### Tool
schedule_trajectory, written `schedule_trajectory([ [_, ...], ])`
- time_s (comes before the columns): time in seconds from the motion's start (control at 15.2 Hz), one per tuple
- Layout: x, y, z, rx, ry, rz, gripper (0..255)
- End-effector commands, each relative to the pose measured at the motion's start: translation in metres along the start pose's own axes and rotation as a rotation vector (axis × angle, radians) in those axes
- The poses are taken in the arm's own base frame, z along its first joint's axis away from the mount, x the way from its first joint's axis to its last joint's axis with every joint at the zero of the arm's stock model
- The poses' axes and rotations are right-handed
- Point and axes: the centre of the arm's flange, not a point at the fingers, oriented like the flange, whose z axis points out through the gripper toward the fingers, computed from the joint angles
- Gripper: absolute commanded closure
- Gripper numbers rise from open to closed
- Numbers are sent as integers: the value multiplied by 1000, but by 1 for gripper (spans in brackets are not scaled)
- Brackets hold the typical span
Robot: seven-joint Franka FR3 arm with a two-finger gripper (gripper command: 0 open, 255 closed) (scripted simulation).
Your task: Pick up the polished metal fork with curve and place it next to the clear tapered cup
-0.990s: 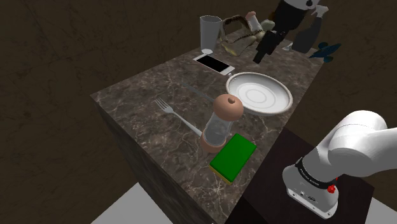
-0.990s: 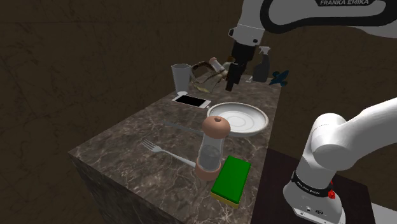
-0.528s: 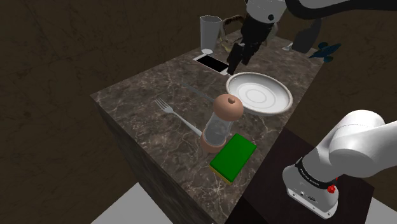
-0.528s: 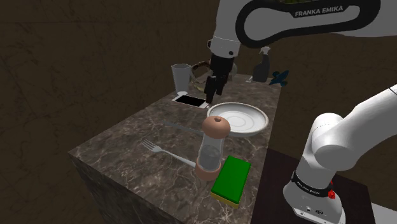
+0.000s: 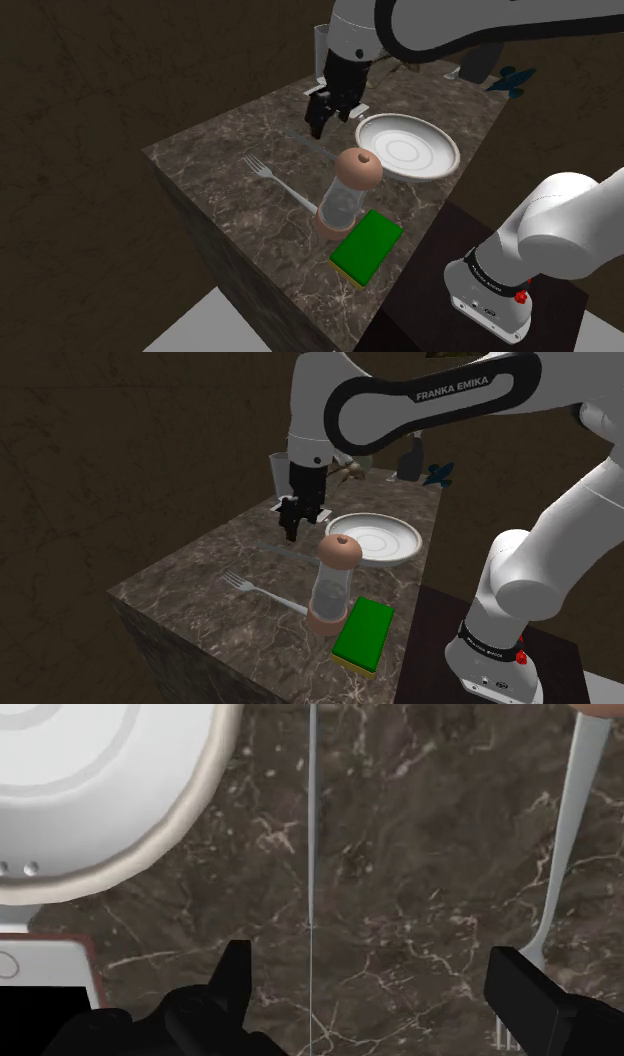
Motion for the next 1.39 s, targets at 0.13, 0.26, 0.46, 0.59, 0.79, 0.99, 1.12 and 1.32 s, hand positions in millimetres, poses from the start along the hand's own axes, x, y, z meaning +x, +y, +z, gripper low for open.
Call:
schedule_trajectory([
  [0.13, 23, -46, 21, 2, -18, 2, 0],
  [0.26, 34, -67, 32, 3, -28, 2, 0],
  [0.46, 51, -100, 48, 3, -41, 3, 0],
  [0.59, 62, -122, 59, 4, -51, 4, 0],
  [0.79, 63, -126, 72, 4, -52, 4, 0],
  [0.99, 62, -126, 88, 4, -52, 4, 0],
  [1.12, 62, -126, 101, 4, -52, 4, 0],
  [1.32, 62, -126, 101, 4, -52, 4, 0],
])
